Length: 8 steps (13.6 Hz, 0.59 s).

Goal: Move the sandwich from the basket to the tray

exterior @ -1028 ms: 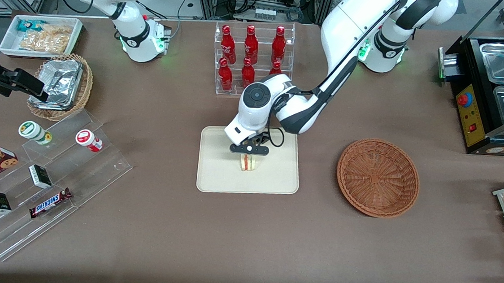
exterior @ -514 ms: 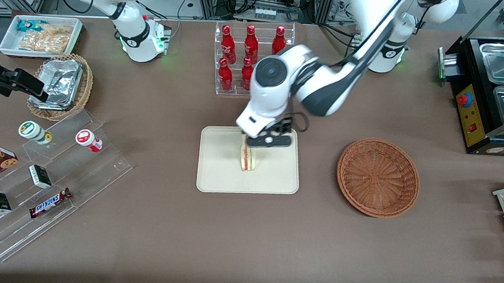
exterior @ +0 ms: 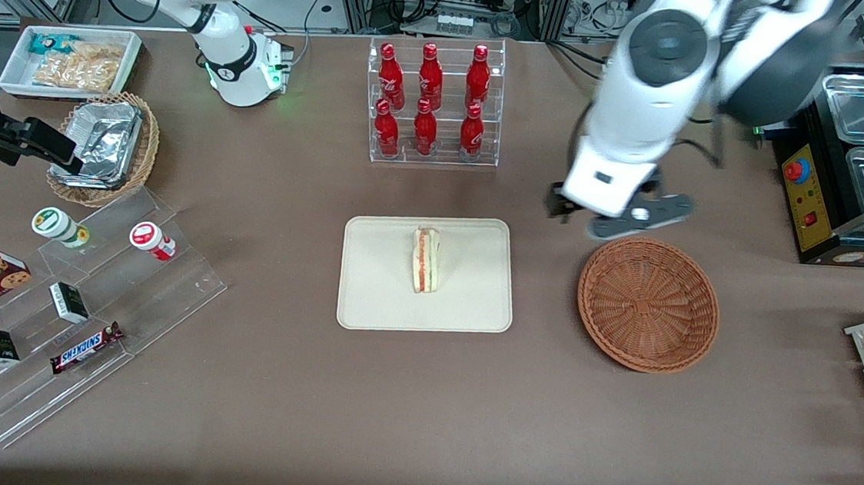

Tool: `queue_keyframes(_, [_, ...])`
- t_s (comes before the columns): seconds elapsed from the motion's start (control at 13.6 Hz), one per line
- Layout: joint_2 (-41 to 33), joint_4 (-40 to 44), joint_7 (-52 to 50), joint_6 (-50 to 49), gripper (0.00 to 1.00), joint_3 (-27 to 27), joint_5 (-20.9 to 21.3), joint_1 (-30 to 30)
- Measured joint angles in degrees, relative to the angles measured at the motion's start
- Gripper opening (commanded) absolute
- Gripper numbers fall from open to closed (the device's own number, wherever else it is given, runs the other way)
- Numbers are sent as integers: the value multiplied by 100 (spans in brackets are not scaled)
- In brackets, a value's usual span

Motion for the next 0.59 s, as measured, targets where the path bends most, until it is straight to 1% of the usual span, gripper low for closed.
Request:
queue_keyframes(0.22, [-356, -165, 976, -507, 99, 14, 0, 697])
queue_keyframes(0.44, [-824, -655, 1856, -534, 99, 19, -3, 1280])
queue_keyframes(0.59, [-1062, -824, 2419, -682, 99, 18, -31, 1617])
